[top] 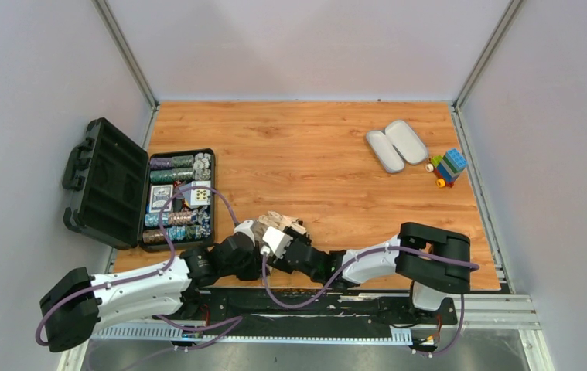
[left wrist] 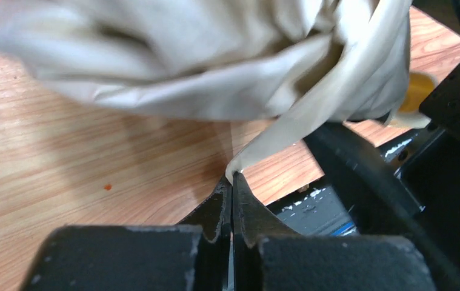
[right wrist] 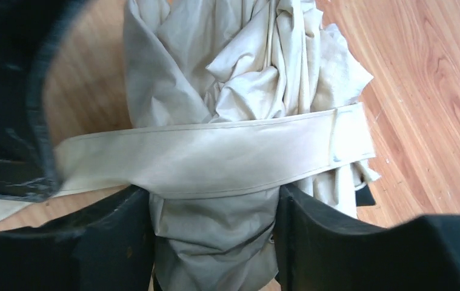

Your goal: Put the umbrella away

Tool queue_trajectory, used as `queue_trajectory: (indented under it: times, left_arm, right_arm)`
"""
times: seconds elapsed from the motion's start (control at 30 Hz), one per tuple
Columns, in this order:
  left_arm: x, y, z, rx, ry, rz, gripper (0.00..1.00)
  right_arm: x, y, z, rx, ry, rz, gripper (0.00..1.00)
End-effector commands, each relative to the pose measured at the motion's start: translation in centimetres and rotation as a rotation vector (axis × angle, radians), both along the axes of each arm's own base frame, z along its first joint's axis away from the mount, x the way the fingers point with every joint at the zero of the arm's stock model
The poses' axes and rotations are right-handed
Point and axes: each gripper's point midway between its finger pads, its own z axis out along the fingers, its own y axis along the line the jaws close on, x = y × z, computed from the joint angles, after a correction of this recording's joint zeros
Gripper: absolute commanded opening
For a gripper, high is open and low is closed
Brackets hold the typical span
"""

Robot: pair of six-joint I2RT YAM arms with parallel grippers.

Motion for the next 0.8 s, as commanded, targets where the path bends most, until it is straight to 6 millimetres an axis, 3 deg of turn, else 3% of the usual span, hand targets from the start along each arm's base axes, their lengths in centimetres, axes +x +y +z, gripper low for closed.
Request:
queue_trajectory:
  times: [0.0, 0.13, 0.27, 0.37, 0.43, 0.53, 0.63, 0.77]
  left_arm:
    - [-2.3, 6.7, -3.9, 0.297, 0.075, 0.011, 0.00]
    - [-1.5, 6.9, -1.9, 0.310, 0.030, 0.010, 0.00]
    - [-1.5, 5.7, -0.1, 0.243, 0.019, -0.013, 0.00]
    - [-1.7, 4.2, 1.2, 0.156, 0.022, -0.032, 0.00]
    - [-2.0, 1.6, 2.0, 0.010, 0.025, -0.072, 0.00]
    - [-2.2, -0.7, 2.3, -0.115, 0.038, -0.090, 0.00]
    - [-1.8, 0.5, 0.8, 0.005, 0.040, -0.082, 0.00]
    - [-0.9, 3.6, -1.3, 0.227, 0.025, -0.052, 0.00]
  right_arm:
    - [-1.5, -5.2, -6.6, -0.112, 0.227, -0.099, 0.48]
    - [-1.9, -4.3, -5.4, -0.078, 0.296, -0.052, 0.17]
    - [-3.1, -2.1, -3.0, 0.036, 0.474, 0.047, 0.00]
    - [-2.8, -1.8, -0.8, 0.168, 0.687, 0.021, 0.00]
    - [-1.9, -1.3, 0.9, 0.355, 0.860, 0.009, 0.00]
    - [-1.0, -1.1, 1.6, 0.550, 1.119, -0.024, 0.00]
    - [-0.1, -1.7, 0.7, 0.631, 1.241, -0.077, 0.00]
    - [-0.3, -2.7, -1.7, 0.599, 1.340, -0.125, 0.00]
